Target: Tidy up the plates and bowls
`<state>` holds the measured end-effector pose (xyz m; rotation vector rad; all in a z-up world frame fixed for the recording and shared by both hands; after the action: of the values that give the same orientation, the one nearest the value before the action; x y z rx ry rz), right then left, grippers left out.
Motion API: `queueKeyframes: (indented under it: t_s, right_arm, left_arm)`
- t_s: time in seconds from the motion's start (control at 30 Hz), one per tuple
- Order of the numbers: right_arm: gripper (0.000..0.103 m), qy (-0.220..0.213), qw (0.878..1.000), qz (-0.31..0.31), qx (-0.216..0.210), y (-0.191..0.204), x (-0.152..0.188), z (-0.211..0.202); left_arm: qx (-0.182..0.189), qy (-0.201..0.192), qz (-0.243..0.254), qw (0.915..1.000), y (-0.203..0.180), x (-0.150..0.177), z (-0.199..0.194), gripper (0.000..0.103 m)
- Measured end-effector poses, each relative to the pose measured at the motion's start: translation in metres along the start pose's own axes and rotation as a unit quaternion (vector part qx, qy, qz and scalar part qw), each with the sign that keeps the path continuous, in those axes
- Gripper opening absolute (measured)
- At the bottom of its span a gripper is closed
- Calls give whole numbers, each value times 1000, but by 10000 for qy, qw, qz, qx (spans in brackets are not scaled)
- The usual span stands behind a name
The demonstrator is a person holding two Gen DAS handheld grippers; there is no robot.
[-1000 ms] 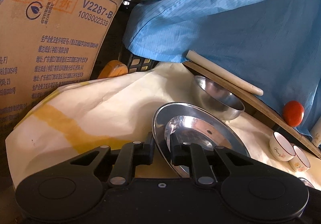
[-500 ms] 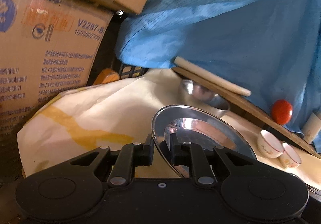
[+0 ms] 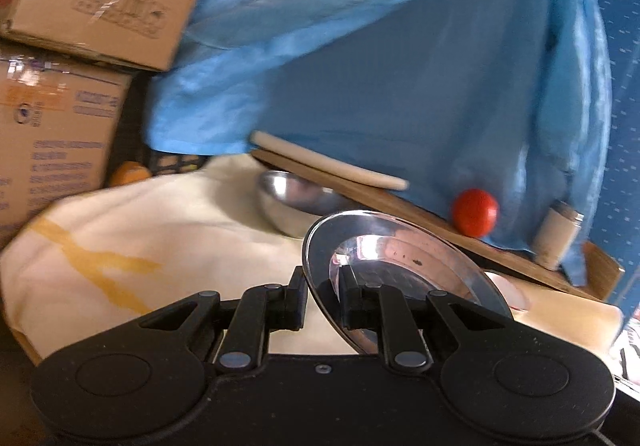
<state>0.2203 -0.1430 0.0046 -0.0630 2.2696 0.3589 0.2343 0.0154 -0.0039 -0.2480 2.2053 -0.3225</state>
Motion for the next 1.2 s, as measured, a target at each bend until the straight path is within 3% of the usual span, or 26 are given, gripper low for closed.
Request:
queueKeyframes:
  t_s: [0.27,0.5,1.2]
  right_arm:
    - [24,-129,9977,503,428,-69,11,-35]
    - [24,-99,9952,729,644,-101,26,-46]
    - [25,161,9926,660,1010,-112,43,-44]
  left_arm:
    - [488,159,386,9979,-67,29,8,17]
    - [528,294,717,9956,-97,49,17,18]
    - [219,559,1207,9909,-109,69,32,21]
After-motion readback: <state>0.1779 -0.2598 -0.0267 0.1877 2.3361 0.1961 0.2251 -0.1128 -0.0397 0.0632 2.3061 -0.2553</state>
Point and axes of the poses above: each gripper's, at about its wrist camera, not at the fingertips, and z roughly the way its jaws point, y to its left, x to its underside, the point moved 10 cm from there along z, roughly the way its jaws point, and after that the axes turned 15 degrees about y, right-handed, at the moved point
